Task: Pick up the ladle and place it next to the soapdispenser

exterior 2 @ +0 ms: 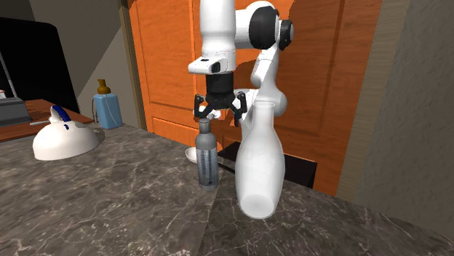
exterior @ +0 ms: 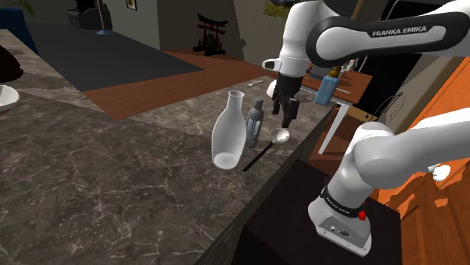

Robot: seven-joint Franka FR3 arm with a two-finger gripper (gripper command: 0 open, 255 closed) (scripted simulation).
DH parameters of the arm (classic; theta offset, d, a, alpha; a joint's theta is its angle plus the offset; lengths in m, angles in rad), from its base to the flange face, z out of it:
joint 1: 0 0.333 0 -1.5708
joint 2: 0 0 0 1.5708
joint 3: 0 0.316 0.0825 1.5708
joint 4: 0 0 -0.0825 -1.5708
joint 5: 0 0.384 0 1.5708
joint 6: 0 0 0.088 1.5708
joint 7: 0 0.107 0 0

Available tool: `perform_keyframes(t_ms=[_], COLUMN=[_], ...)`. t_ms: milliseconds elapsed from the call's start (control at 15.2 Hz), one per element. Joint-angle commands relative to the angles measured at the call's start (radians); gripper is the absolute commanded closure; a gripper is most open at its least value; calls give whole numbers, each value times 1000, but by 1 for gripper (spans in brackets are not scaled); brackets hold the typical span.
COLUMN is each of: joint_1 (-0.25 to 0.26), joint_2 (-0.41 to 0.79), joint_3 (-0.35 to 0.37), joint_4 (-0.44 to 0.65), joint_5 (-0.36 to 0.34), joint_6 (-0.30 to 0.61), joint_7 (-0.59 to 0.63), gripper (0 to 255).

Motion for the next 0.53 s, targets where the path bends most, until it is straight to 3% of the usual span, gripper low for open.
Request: perform_keyframes(t_ms=[0,330,462], joint_1=[49,138,135], joint_2=[6,43,60], joint_3=[-38,-152,-159], joint_4=[-63,-210,-229], joint_5=[-56,-217,-226], joint_6=[77,298,333], joint_7=[-184,-597,-595], gripper=[0,0,0])
